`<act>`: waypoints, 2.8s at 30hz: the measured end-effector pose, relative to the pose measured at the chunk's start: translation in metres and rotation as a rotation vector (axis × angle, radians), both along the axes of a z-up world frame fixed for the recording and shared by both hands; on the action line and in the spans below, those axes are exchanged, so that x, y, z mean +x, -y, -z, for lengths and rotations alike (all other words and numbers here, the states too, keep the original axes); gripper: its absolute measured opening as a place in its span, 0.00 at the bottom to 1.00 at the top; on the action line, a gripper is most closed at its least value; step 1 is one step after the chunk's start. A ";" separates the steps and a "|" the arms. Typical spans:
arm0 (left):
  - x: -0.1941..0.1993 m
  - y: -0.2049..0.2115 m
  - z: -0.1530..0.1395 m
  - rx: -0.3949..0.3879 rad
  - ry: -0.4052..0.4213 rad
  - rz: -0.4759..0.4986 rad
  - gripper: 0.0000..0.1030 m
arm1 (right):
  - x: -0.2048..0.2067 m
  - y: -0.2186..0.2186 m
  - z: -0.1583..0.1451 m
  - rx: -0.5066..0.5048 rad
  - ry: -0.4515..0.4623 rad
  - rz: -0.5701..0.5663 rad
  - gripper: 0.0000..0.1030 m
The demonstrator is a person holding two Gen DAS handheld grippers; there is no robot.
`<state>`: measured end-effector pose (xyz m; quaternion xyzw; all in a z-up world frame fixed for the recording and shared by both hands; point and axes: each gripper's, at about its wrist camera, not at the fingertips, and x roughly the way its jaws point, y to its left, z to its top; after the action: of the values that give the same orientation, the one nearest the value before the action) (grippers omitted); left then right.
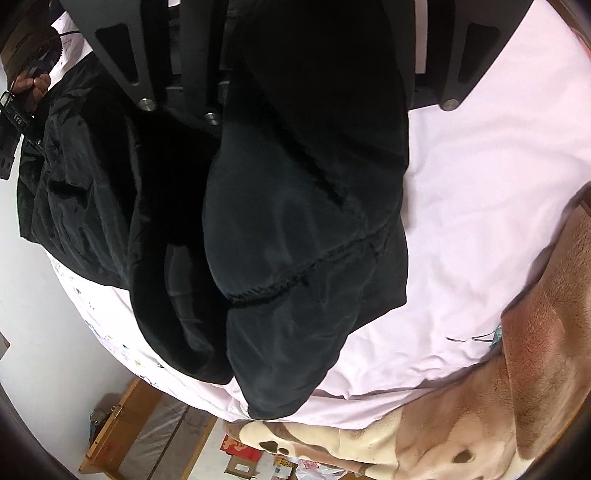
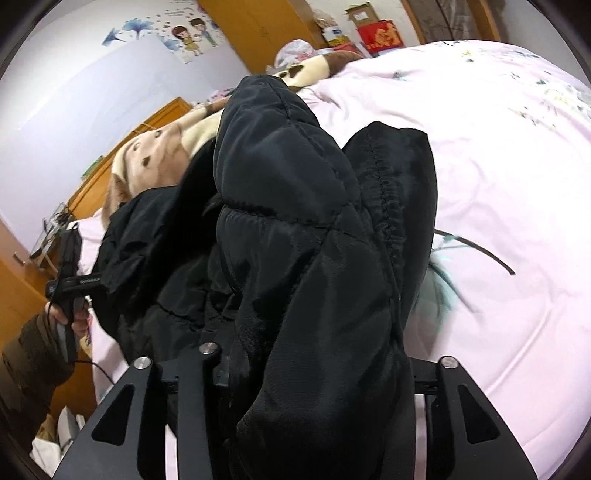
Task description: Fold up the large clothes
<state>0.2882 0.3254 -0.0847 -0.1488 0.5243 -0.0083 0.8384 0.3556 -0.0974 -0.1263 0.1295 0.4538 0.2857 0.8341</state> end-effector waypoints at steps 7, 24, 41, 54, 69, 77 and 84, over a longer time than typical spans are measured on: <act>0.001 -0.012 0.009 0.016 -0.006 -0.027 0.62 | -0.003 -0.002 0.004 -0.057 -0.008 0.044 0.59; -0.011 -0.039 -0.010 0.060 0.002 -0.144 0.68 | -0.033 -0.009 -0.048 -0.311 0.101 0.174 0.72; -0.110 0.050 -0.087 0.157 0.170 -0.106 0.75 | -0.136 -0.061 -0.123 -0.341 0.219 0.236 0.73; -0.174 0.120 -0.108 0.270 0.217 -0.086 0.80 | -0.202 -0.084 -0.146 -0.388 0.237 0.282 0.73; -0.208 0.136 -0.113 0.237 0.264 -0.119 0.80 | -0.248 -0.093 -0.157 -0.420 0.310 0.321 0.73; -0.215 0.142 -0.110 0.250 0.271 -0.094 0.80 | -0.255 -0.097 -0.156 -0.412 0.305 0.322 0.73; -0.220 0.145 -0.113 0.248 0.299 -0.086 0.80 | -0.258 -0.101 -0.155 -0.413 0.308 0.314 0.73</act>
<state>0.0683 0.1801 0.0279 -0.0636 0.3841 0.0700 0.9184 0.0972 0.0033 0.0284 -0.0189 0.3450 0.0712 0.9357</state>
